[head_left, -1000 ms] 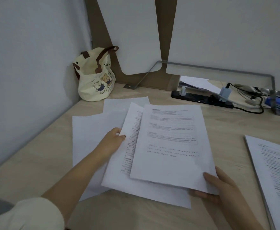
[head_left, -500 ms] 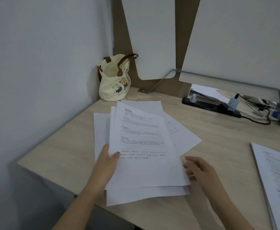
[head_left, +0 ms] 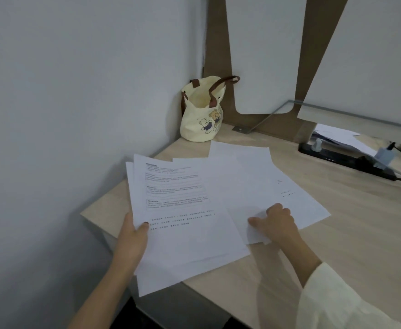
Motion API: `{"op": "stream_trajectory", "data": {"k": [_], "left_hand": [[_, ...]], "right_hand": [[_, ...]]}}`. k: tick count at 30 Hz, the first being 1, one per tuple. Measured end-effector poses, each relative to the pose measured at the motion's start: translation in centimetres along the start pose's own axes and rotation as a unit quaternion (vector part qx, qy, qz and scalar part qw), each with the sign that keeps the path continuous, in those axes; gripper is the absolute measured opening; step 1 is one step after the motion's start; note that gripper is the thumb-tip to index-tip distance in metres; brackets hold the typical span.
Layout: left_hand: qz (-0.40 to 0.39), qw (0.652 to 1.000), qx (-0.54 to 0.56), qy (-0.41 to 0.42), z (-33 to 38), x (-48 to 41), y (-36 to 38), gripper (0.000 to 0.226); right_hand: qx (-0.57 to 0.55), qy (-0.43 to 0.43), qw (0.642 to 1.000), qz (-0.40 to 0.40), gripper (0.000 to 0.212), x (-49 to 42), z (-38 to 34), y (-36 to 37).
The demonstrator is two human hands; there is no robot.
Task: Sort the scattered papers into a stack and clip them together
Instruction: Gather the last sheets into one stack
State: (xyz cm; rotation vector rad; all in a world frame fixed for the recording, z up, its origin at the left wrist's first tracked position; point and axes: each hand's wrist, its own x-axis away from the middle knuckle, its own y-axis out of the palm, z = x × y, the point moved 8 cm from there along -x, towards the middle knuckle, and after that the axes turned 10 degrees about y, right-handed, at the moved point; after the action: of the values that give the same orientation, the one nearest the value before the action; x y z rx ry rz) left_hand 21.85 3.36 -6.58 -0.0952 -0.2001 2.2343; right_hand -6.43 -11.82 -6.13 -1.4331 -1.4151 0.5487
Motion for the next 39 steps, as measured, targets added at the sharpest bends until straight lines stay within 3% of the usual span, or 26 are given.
{"op": "stream_trajectory", "data": {"k": [2,7,12,17,20,23,28,39], "left_hand": [[-0.004,1.0,-0.003,-0.005,-0.3,-0.1,0.1,0.039],[-0.021,1.0,0.008,-0.019,-0.4,0.0,0.7,0.039],[-0.05,0.998,0.048,-0.014,0.3,1.1,2.9,0.034],[-0.115,0.985,0.127,0.014,3.3,3.0,7.9,0.033],[-0.144,0.976,0.161,0.023,4.3,4.2,10.8,0.031],[-0.167,0.967,0.191,0.004,3.8,5.2,12.9,0.031],[-0.206,0.954,0.217,-0.018,2.8,6.2,14.4,0.031],[-0.226,0.95,0.214,-0.017,1.6,5.6,14.7,0.033]], "right_hand": [[-0.036,0.005,0.999,-0.028,0.036,-0.3,-0.1,0.5],[-0.106,-0.047,0.993,-0.011,0.019,0.7,-0.4,-0.5],[-0.273,-0.045,0.951,0.14,0.009,2.5,1.6,-9.2],[-0.266,-0.135,0.901,0.315,0.023,7.6,3.1,-17.5],[-0.226,-0.195,0.881,0.367,0.025,11.1,3.8,-18.7],[-0.133,-0.241,0.904,0.326,0.026,12.1,4.2,-14.6],[-0.019,-0.237,0.959,0.153,0.033,9.8,6.9,-4.0],[-0.082,-0.249,0.957,0.127,0.031,9.3,7.8,-2.8]]}}
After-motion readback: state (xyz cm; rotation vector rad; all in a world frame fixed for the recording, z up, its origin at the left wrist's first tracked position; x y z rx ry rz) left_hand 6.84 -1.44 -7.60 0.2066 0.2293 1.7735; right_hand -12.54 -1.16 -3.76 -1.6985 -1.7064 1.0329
